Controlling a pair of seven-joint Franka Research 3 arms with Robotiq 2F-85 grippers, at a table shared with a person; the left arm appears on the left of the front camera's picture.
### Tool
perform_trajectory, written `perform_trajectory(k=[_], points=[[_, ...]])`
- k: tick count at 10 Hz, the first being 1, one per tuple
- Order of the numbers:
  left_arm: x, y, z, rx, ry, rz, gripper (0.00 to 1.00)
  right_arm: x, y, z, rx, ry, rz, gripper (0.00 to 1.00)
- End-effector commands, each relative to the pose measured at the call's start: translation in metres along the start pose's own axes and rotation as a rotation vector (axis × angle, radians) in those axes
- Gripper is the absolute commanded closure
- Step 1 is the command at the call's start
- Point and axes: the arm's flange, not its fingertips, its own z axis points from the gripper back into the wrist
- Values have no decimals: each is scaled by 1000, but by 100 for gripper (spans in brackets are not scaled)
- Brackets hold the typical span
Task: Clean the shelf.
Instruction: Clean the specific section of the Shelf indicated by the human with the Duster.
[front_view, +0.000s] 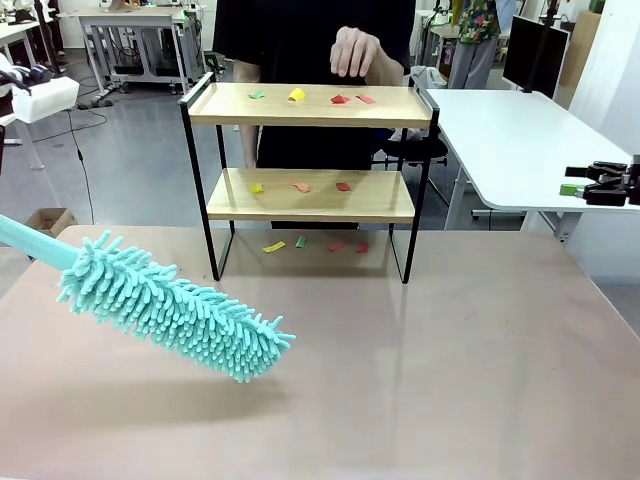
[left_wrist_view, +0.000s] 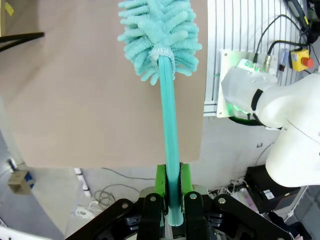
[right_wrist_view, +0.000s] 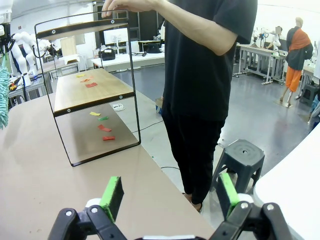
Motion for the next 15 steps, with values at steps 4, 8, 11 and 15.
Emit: perform_trajectory(k=[4,8,11,15], points=[[0,-2,2,8,-12,-1,86,3,0,-1,3,-1,5,0],[0,-2,2,8,-12,-1,86,3,0,-1,3,-1,5,0],[0,0,0,0,0,0,86,3,0,-1,3,-1,5,0],[20,-43,88,25,-300,65,86,3,0,-1,3,-1,5,0]])
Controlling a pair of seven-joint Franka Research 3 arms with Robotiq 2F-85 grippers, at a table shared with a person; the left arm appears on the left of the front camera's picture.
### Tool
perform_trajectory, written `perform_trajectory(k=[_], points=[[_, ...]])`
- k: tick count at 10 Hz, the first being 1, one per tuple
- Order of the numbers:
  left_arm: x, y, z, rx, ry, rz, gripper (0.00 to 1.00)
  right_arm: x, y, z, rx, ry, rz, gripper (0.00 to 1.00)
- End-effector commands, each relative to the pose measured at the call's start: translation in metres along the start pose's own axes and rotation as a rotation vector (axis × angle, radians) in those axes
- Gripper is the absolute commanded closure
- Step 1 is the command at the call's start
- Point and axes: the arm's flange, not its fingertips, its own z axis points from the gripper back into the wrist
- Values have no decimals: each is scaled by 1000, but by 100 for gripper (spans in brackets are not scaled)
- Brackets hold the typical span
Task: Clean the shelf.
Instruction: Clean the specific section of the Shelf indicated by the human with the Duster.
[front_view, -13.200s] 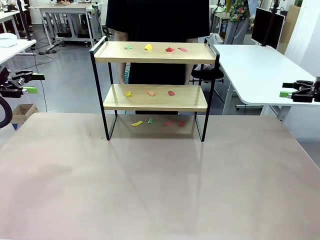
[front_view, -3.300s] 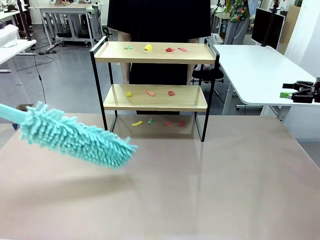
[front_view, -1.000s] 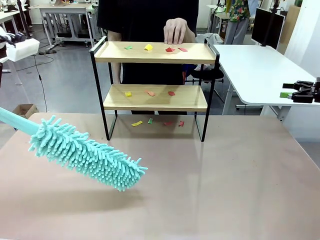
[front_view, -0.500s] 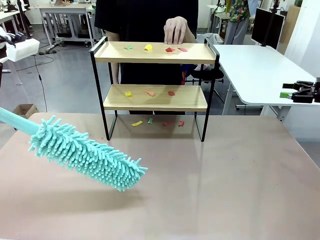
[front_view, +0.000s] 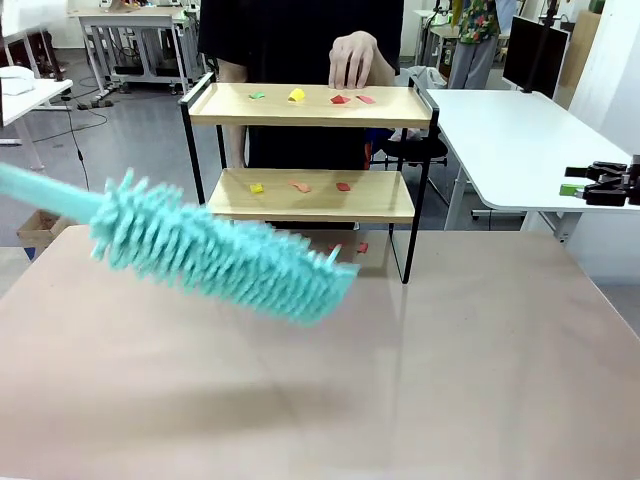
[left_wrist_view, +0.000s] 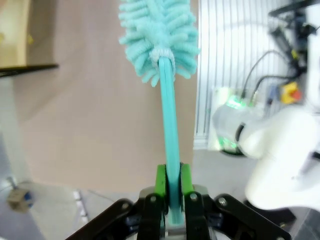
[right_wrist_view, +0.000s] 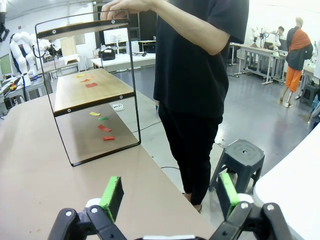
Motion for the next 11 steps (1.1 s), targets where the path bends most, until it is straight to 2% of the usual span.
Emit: perform_trajectory(k=[1,2,3,4,7,9,11], points=[[30,-21,41,12,-151,80,86,3,0,-1,3,-1,5,0],[53,-35,62,9,-212,146,86,3,0,-1,3,-1,5,0],[79,-53,82,52,-261,201,86,3,0,-1,3,-1,5,0],[104,-69,97,109,-336,315,86,3,0,-1,3,-1,5,0],[182,-87,119,355,-481,630,86,3,0,-1,3,-1,5,0],[239,-75,112,463,-502,792,86,3,0,-1,3,-1,5,0],[301,-47,97,491,-435,858,86,3,0,-1,3,-1,5,0]])
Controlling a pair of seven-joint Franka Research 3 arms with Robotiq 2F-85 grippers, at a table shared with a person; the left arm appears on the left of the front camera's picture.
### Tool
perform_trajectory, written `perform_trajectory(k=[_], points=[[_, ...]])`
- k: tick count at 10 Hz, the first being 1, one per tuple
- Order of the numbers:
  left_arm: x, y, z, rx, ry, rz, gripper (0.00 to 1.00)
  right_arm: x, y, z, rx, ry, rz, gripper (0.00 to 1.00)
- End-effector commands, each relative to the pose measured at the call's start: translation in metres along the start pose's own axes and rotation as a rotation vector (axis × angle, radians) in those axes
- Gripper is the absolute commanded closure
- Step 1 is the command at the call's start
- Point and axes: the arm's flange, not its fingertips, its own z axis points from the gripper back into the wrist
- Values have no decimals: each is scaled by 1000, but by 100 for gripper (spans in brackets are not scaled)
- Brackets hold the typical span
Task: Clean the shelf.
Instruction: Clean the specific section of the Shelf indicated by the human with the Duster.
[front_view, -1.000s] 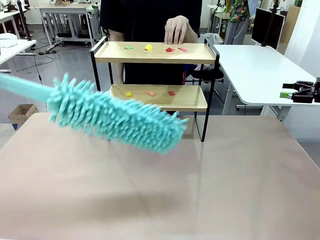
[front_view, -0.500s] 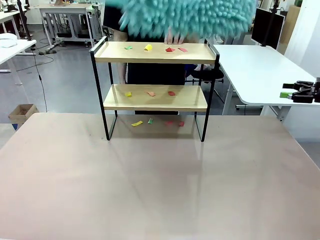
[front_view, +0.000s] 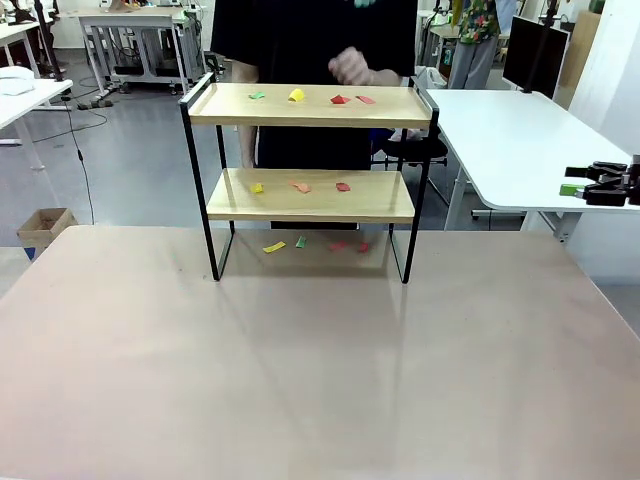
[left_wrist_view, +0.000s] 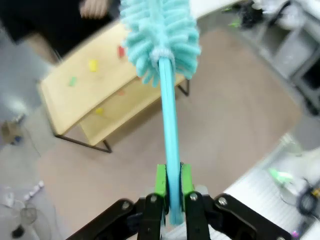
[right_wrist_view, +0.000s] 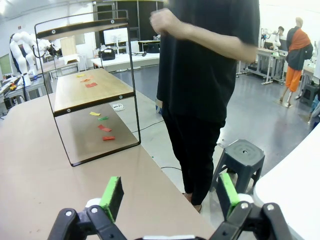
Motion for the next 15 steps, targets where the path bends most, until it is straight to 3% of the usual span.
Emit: perform_trajectory(k=[1,3,4,7,11,15], points=[[47,-22,-22,66,76,55,86,3,0,-1,3,-1,4,0],[63,-31,-35,63,116,49,86,3,0,-1,3,-1,4,0],[31,-21,-45,52,53,46,86,3,0,-1,3,-1,4,0],[44,-27,-56,41,87,43,86,3,0,-1,3,-1,4,0],[66,-94,-87,261,72,283,86,3,0,-1,3,-1,4,0],[75,-106,-123,200,68,382,86,3,0,-1,3,-1,4,0]])
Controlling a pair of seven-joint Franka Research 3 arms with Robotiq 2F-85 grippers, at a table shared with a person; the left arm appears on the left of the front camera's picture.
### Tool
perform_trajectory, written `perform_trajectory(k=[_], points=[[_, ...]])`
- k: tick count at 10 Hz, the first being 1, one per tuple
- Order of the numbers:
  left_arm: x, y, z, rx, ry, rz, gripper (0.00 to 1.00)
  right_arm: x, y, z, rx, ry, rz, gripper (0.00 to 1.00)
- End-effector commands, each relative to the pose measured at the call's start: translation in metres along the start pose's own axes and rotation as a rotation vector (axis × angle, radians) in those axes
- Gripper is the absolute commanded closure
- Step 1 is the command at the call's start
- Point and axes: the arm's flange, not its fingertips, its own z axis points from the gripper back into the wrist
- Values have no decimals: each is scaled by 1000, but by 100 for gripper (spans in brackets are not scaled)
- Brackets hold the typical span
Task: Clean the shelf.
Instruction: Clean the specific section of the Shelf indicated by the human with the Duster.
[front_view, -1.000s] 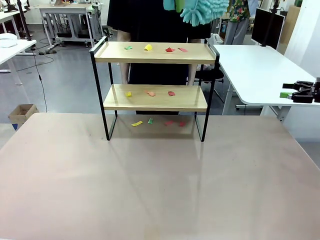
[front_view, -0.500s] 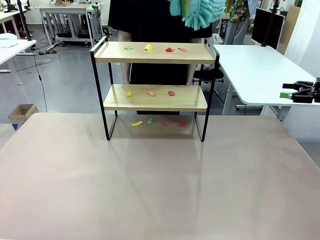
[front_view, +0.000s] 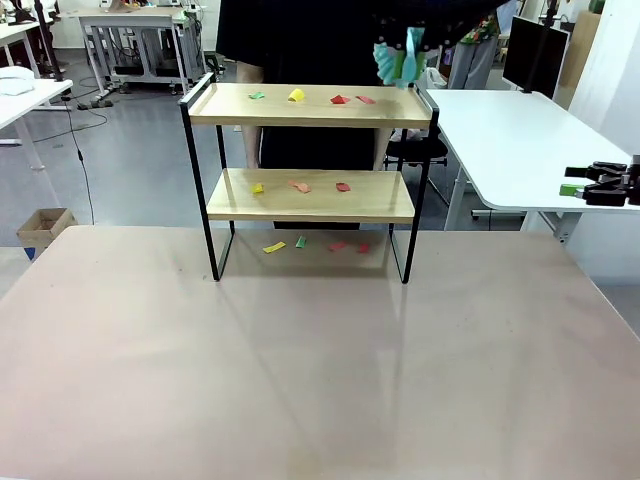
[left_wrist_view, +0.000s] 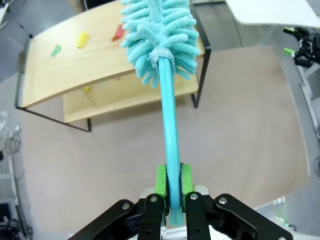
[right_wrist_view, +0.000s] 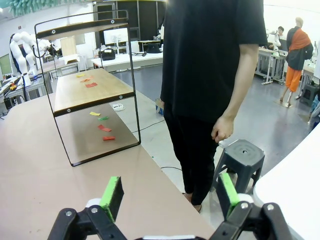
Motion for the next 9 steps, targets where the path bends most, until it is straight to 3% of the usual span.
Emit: perform_trajectory(k=[1,9], points=[[14,-5,5,-46,-7,29,86,3,1,-1,3,0,4,0],[0,2,-56,-80,104,150,86,3,1,-1,3,0,4,0]])
